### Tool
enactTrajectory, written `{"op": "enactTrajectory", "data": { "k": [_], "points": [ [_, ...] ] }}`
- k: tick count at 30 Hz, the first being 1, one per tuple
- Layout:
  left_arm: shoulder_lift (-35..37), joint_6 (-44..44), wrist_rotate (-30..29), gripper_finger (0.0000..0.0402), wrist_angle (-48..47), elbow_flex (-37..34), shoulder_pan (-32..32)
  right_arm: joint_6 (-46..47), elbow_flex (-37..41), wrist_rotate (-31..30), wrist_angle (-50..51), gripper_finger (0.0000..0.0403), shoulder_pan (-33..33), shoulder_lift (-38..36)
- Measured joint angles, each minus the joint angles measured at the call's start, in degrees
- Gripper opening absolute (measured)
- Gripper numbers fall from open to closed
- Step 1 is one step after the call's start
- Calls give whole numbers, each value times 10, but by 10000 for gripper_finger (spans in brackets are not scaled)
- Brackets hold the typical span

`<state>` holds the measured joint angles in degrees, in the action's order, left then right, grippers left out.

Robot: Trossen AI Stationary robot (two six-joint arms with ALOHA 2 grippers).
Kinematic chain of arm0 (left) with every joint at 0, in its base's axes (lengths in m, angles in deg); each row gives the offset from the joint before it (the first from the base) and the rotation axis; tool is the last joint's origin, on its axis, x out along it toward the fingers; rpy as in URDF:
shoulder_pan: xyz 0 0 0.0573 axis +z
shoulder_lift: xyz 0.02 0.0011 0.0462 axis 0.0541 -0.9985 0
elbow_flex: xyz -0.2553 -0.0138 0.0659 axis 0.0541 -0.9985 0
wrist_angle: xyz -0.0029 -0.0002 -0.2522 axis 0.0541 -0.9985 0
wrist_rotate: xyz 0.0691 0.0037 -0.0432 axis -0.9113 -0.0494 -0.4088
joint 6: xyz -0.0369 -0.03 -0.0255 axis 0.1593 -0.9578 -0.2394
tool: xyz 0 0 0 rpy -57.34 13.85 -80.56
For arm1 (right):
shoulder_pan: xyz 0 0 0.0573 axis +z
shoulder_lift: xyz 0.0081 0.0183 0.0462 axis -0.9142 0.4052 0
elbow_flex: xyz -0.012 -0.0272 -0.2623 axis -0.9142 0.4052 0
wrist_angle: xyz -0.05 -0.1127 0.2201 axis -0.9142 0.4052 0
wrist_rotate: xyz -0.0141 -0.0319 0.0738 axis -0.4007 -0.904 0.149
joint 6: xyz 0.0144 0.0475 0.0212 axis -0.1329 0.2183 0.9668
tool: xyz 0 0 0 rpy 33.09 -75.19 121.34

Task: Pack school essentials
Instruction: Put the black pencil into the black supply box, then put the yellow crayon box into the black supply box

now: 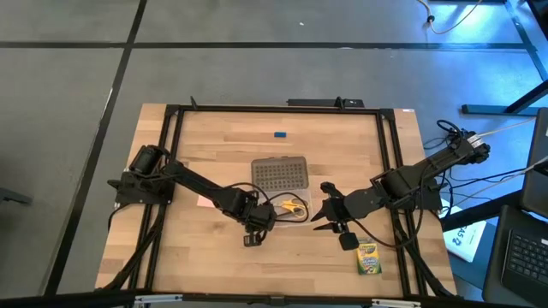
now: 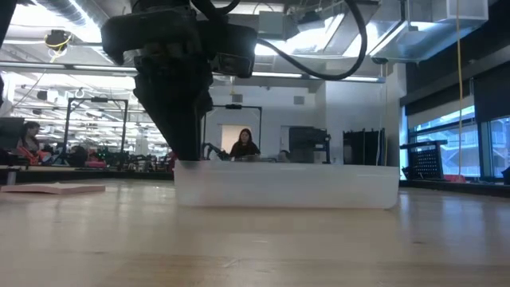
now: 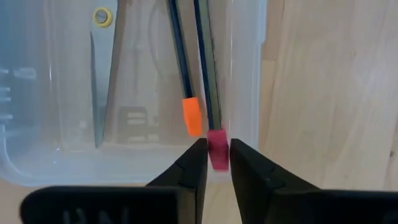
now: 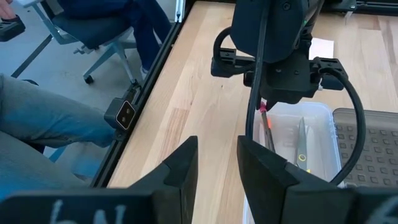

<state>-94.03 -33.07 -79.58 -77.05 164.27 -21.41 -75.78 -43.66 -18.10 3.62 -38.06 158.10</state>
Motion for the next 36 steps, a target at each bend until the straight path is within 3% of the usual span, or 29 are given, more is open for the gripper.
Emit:
{"op": "enactTrajectory", "data": {
  "k": [11,24,36],
  "points": [
    [2,2,-4,85,0,0,2,-2,0,0,0,113,0,0],
    [47,-106,-7,86,-80,20,-13,20,0,0,27,113,0,-3],
    [167,-166,-155,86,-109,21,-106,156,0,-42,140,113,48,-6]
  ]
}}
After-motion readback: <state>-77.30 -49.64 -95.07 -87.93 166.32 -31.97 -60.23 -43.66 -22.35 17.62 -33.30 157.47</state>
